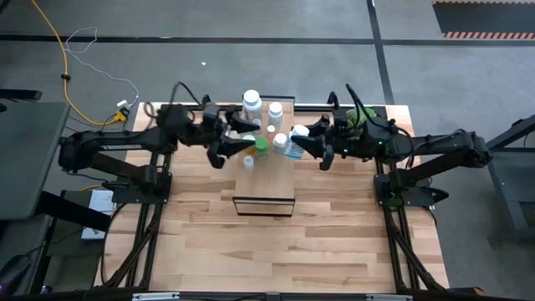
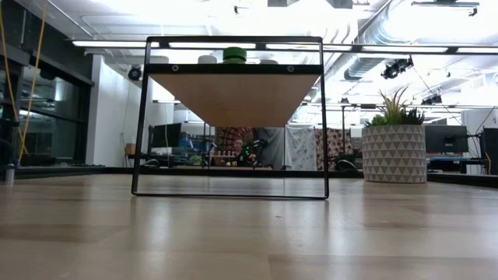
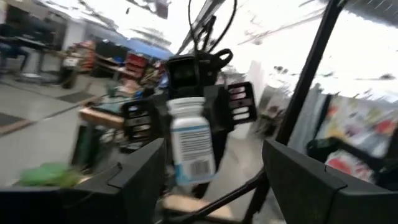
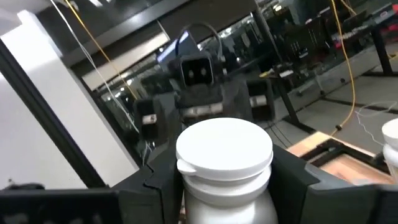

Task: Pick and place medicine bottles onto shelf by color
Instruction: Put the blue medicine bottle on the shelf

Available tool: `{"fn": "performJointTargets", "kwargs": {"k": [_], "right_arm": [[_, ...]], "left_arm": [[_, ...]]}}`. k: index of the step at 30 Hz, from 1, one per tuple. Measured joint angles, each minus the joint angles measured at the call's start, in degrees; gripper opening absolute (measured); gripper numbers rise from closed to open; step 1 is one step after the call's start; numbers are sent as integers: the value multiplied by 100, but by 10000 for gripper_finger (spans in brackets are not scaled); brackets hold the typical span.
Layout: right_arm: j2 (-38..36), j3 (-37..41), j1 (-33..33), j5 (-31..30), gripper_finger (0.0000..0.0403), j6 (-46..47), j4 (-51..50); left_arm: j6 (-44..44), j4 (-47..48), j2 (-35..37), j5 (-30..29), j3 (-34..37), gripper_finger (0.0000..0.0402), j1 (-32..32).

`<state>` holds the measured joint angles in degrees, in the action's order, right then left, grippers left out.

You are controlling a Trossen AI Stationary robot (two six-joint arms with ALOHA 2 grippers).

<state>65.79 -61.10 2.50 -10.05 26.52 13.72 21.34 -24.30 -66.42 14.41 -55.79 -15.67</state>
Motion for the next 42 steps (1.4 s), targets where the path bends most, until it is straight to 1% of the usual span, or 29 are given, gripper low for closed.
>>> {"fn": "performJointTargets", "kwargs": {"k": [7, 10, 13, 16, 18, 20, 22, 24, 26, 31, 36, 42], "right_arm": [[-56, 21, 248, 21, 158, 27, -867], [-56, 269, 376, 23, 158, 167, -1003], [-67, 647, 488, 27, 158, 488, -922], [-64, 1145, 585, 27, 158, 897, -739], [-60, 1508, 626, 27, 158, 1086, -168], [-62, 1806, 632, 27, 158, 1103, 626], [-64, 2018, 628, 11, 158, 1070, 1169], [-59, 2130, 579, -80, 158, 1000, 1361], [-25, 2140, 505, -128, 158, 817, 1405], [273, 2042, 304, -218, 158, 285, 1392], [750, 1965, 262, -439, 158, -713, 1391], [1336, 1867, 262, -495, 158, -1770, 1482]], "left_arm": [[-820, 1815, 1187, -3, -4, 257, -176], [-957, 2413, 1560, -7, -4, 257, -183], [-985, 2733, 1833, -15, 39, 257, -183], [-825, 2522, 2112, -37, 429, 255, -183], [-546, 2115, 2296, -117, 860, 251, -183], [-240, 1563, 2497, -256, 1358, 247, -183], [89, 1034, 2674, -359, 1845, 243, -183], [367, 647, 2802, -444, 2222, 240, -181], [510, 459, 2910, -478, 2468, 237, -181], [375, 467, 3006, -478, 2522, 234, -183], [-90, 435, 3004, -508, 2522, 234, -182], [-651, 442, 3004, -651, 2522, 234, -183]]}}
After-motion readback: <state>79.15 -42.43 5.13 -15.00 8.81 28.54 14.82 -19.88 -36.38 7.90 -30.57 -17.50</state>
